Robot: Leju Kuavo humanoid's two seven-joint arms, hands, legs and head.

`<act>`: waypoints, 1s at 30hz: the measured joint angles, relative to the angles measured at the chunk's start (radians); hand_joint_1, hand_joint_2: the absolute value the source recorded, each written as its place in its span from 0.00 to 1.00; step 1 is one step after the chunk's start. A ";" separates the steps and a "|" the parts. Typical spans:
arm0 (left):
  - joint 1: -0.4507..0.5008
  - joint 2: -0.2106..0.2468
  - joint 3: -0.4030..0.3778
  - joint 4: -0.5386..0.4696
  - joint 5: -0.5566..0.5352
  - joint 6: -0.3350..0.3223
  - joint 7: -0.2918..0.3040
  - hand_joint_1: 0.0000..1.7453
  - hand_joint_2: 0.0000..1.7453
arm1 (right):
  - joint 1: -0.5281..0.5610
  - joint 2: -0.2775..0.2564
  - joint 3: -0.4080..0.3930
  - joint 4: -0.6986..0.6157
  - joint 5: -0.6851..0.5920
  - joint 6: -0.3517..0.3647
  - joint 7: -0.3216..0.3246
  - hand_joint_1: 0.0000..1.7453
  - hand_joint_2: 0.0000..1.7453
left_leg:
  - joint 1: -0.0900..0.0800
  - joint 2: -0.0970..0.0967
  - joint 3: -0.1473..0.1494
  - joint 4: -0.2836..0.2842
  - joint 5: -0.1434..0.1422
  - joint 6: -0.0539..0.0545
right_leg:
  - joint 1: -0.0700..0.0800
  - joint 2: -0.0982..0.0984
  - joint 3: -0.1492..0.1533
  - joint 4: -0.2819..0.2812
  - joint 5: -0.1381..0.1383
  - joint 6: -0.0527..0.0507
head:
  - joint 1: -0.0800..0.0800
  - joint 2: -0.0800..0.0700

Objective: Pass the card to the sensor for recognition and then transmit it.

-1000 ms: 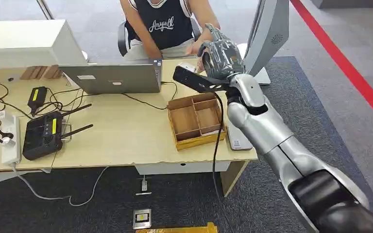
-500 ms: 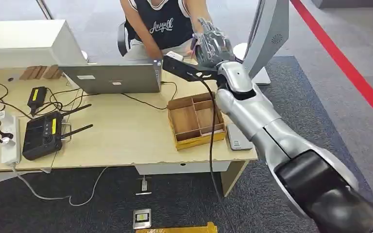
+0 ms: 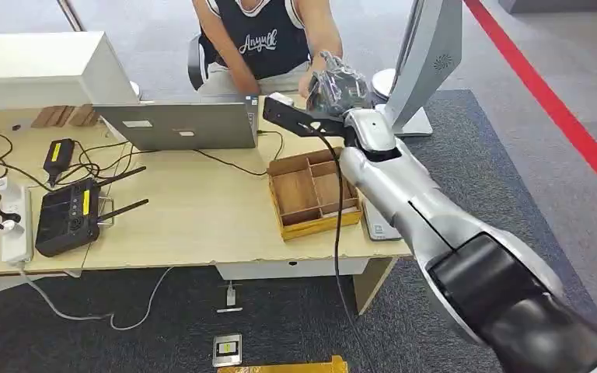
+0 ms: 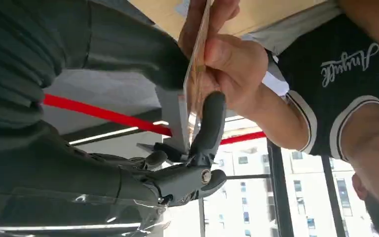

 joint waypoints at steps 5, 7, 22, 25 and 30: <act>0.003 0.000 0.000 0.000 0.003 0.001 -0.003 0.00 1.00 | 0.000 0.001 0.000 0.032 -0.004 -0.021 0.008 0.00 1.00 | 0.000 0.000 0.000 0.000 0.000 0.000 | 0.000 0.000 0.000 0.000 0.000 0.000 | 0.000 0.000; 0.003 0.000 0.000 0.000 0.003 0.001 -0.004 0.00 1.00 | 0.000 0.001 0.000 0.040 -0.004 -0.027 0.008 0.00 0.00 | 0.000 0.000 0.000 0.000 0.000 0.000 | 0.000 0.000 0.000 0.000 0.000 0.000 | 0.000 0.000; 0.009 0.000 0.000 0.000 0.016 0.012 -0.008 0.00 1.00 | -0.010 -0.008 0.003 0.072 0.023 -0.168 -0.075 0.00 1.00 | 0.000 0.000 0.001 0.000 0.000 0.000 | 0.000 0.000 0.000 0.000 0.000 0.000 | 0.000 0.000; 0.016 0.000 0.001 0.000 0.021 0.018 -0.011 0.00 1.00 | -0.008 -0.033 0.008 0.057 0.054 -0.202 -0.079 0.00 1.00 | 0.000 0.000 0.001 0.000 0.000 0.000 | 0.000 0.000 0.000 0.000 0.000 0.000 | 0.000 0.000; 0.026 0.001 0.003 0.000 0.024 0.018 -0.005 0.00 1.00 | 0.017 -0.108 0.010 0.003 0.089 -0.221 -0.061 0.00 1.00 | 0.000 0.000 0.001 0.000 0.000 0.000 | 0.000 0.000 0.001 -0.001 0.000 0.000 | 0.000 0.000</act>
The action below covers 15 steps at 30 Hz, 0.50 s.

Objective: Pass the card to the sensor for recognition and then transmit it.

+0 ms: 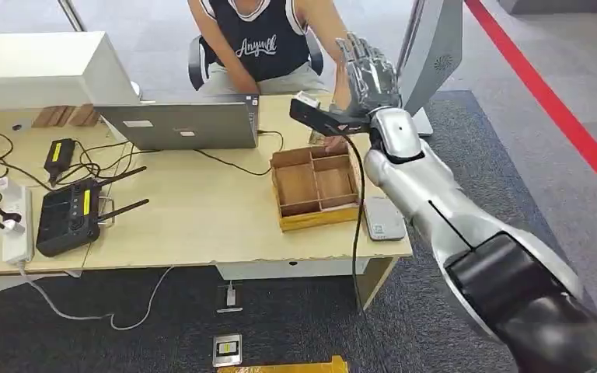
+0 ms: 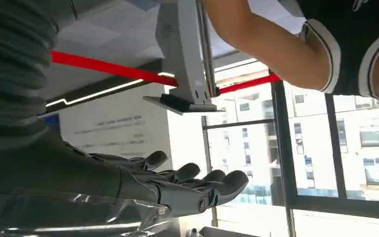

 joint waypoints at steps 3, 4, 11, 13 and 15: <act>0.004 0.002 0.001 0.000 0.006 -0.001 0.003 0.00 1.00 | 0.017 -0.044 -0.001 -0.033 0.003 0.000 0.019 0.00 1.00 | 0.000 0.000 0.001 0.000 0.000 0.000 | 0.000 0.000 -0.001 0.000 0.000 0.000 | 0.000 0.000; 0.004 0.002 0.003 0.000 0.013 0.000 0.003 0.00 1.00 | 0.026 -0.066 -0.002 -0.047 0.003 0.000 0.027 0.00 1.00 | 0.000 0.000 0.001 0.000 0.000 0.000 | 0.000 0.001 0.000 0.000 0.000 0.000 | 0.000 0.000; 0.010 0.002 0.029 0.000 0.054 0.009 -0.001 0.00 1.00 | 0.179 -0.269 -0.064 -0.182 -0.082 -0.032 0.127 0.00 1.00 | 0.000 -0.003 0.004 0.001 -0.002 0.002 | 0.000 -0.002 0.005 -0.003 -0.001 0.002 | 0.001 0.000; 0.011 0.002 0.038 0.000 0.060 0.013 0.000 0.00 1.00 | 0.249 -0.328 -0.098 -0.215 -0.124 -0.070 0.146 0.00 1.00 | 0.000 -0.002 0.005 0.001 -0.003 0.003 | 0.000 -0.002 0.005 -0.003 -0.002 0.002 | 0.000 0.000; 0.011 0.002 0.048 0.000 0.069 0.016 0.006 0.00 1.00 | 0.317 -0.384 -0.134 -0.240 -0.160 -0.100 0.165 0.00 1.00 | 0.000 -0.002 0.004 0.001 -0.004 0.003 | 0.000 -0.001 0.005 -0.003 -0.002 0.002 | 0.002 0.000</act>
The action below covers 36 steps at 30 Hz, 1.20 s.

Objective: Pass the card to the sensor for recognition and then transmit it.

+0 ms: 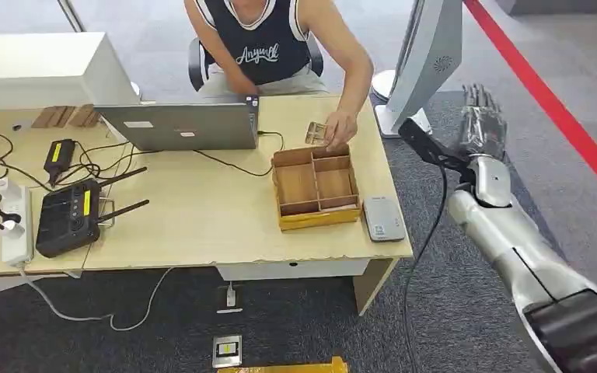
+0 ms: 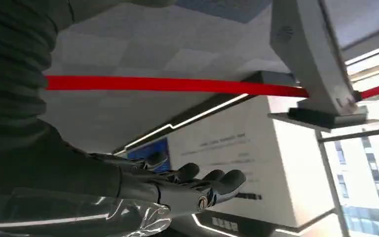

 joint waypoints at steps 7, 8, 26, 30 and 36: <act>-0.001 -0.004 0.031 0.000 0.021 0.009 0.037 0.00 1.00 | 0.195 -0.132 -0.140 -0.022 -0.121 -0.089 0.049 0.00 1.00 | 0.000 -0.001 -0.002 0.000 -0.001 0.000 | 0.000 0.000 -0.001 0.000 -0.001 0.000 | 0.000 0.000; -0.001 -0.005 0.036 0.000 0.022 0.010 0.042 0.00 1.00 | 0.215 -0.145 -0.157 -0.017 -0.132 -0.099 0.053 0.00 1.00 | 0.000 0.000 -0.002 0.000 -0.001 0.000 | 0.000 0.000 -0.001 0.000 -0.001 0.000 | 0.000 0.000; -0.017 -0.034 0.104 0.002 -0.002 0.036 0.059 0.00 1.00 | 0.492 -0.107 -0.412 0.283 -0.164 -0.095 0.110 0.00 1.00 | 0.000 0.000 -0.002 -0.001 -0.003 -0.001 | 0.000 0.000 -0.002 0.000 -0.003 -0.001 | -0.002 0.000; -0.018 -0.040 0.119 0.002 -0.017 0.036 0.063 0.00 1.00 | 0.540 -0.065 -0.448 0.338 -0.200 -0.053 0.133 0.00 1.00 | 0.000 0.000 -0.002 -0.001 -0.003 -0.001 | 0.001 0.000 -0.001 0.000 -0.004 -0.001 | -0.001 0.000; -0.020 -0.042 0.131 0.003 -0.031 0.035 0.063 0.00 1.00 | 0.607 -0.001 -0.493 0.398 -0.248 -0.032 0.129 0.00 1.00 | 0.000 0.000 -0.002 -0.002 -0.003 -0.001 | 0.001 0.000 -0.001 0.000 -0.004 -0.001 | -0.001 0.000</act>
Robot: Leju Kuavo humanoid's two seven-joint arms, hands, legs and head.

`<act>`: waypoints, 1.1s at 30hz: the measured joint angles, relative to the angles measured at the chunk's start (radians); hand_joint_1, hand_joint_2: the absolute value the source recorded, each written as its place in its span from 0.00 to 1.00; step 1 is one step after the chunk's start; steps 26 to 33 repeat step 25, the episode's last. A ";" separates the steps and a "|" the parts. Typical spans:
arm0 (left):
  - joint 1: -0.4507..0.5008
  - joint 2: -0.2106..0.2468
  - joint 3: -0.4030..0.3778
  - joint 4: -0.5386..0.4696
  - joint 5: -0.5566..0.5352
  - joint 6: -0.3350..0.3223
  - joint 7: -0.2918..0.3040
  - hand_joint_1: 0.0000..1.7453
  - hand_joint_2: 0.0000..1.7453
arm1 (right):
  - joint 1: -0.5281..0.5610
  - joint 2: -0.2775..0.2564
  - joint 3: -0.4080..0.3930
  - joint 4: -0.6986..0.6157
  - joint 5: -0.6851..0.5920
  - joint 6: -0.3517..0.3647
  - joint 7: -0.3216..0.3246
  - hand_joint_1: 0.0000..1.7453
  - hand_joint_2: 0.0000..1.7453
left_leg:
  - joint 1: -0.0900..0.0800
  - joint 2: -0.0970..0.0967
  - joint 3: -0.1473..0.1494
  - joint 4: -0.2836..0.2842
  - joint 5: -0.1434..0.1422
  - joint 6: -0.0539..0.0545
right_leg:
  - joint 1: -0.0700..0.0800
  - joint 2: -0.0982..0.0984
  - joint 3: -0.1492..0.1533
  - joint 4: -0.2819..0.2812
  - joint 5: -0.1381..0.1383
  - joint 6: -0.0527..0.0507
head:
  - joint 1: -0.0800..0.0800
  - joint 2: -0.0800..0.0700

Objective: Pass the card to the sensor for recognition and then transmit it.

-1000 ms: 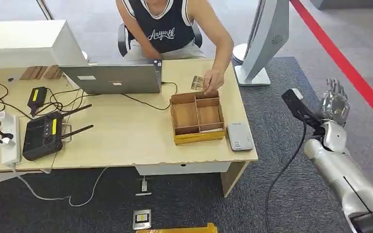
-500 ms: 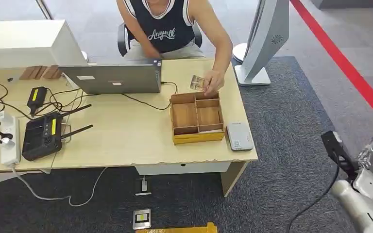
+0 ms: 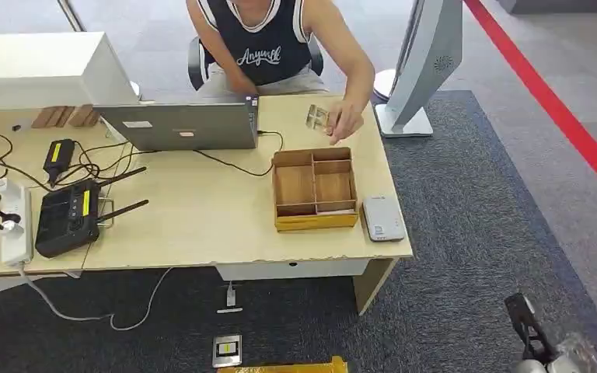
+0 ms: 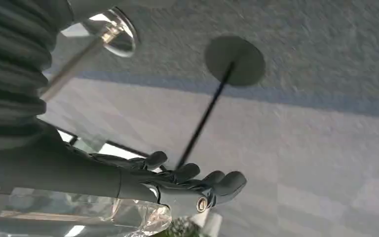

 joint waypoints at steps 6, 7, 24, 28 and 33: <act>-0.002 0.000 0.013 0.000 -0.011 -0.002 0.000 0.00 1.00 | 0.034 0.055 -0.041 0.039 -0.024 0.035 -0.013 0.00 1.00 | 0.000 0.001 0.000 0.000 0.000 0.000 | 0.000 0.000 0.000 0.000 0.000 0.000 | -0.001 0.000; -0.002 0.000 0.014 0.000 -0.014 -0.002 -0.003 0.00 1.00 | 0.037 0.068 -0.047 0.044 -0.030 0.048 -0.014 0.00 1.00 | 0.000 0.001 0.000 0.000 0.000 0.000 | 0.000 0.000 0.000 0.000 0.000 0.000 | 0.000 0.000; -0.005 -0.002 0.019 0.003 -0.066 -0.016 -0.018 0.00 1.00 | 0.068 0.221 -0.106 0.088 -0.072 0.187 -0.032 0.00 1.00 | 0.000 0.002 0.001 0.000 0.000 0.000 | 0.000 0.000 0.001 0.001 -0.001 -0.001 | 0.000 0.000; -0.005 -0.002 0.019 0.003 -0.068 -0.016 -0.017 0.00 1.00 | 0.069 0.224 -0.108 0.088 -0.073 0.188 -0.032 0.00 1.00 | 0.000 0.002 0.001 0.000 0.000 0.000 | 0.000 0.000 0.001 0.001 -0.001 -0.001 | 0.000 0.000; -0.005 -0.002 0.019 0.003 -0.068 -0.016 -0.017 0.00 1.00 | 0.069 0.224 -0.108 0.088 -0.073 0.188 -0.032 0.00 1.00 | 0.000 0.002 0.001 0.000 0.000 0.000 | 0.000 0.000 0.001 0.001 -0.001 -0.001 | 0.000 0.000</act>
